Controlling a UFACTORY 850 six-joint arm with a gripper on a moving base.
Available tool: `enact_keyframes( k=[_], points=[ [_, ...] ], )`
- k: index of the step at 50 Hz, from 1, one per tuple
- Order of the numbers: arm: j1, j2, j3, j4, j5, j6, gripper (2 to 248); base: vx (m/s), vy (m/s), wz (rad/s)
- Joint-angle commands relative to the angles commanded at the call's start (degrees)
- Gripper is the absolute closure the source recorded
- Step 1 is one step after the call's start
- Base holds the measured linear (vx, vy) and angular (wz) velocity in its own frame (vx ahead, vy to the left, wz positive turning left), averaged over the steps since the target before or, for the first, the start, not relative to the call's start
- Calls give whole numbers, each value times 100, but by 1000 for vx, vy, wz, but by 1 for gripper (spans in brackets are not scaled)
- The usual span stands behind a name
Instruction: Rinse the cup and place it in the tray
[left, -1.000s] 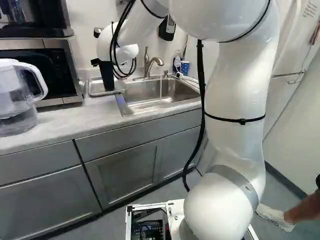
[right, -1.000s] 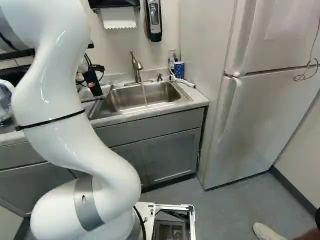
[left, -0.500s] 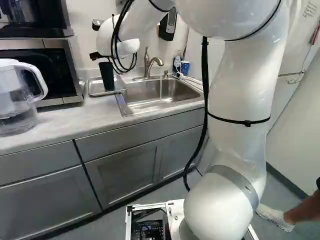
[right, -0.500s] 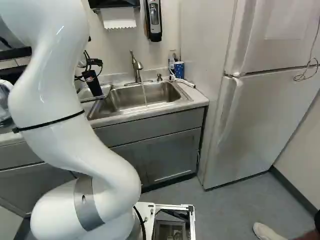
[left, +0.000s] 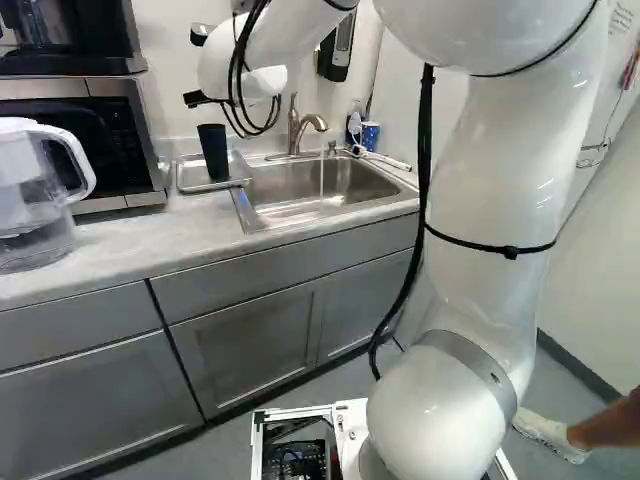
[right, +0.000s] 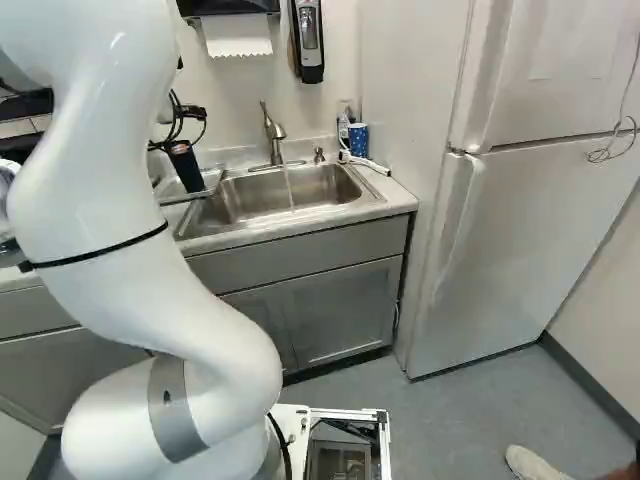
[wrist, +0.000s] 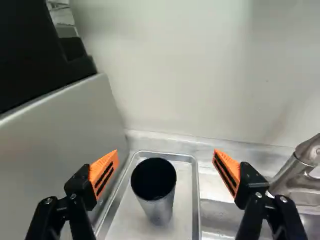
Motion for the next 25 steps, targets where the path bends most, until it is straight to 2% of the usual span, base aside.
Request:
enact_keyframes(
  k=[25],
  points=[
    [-231, 213, 236, 0, 0, 0, 3, 0, 0, 0]
  ],
)
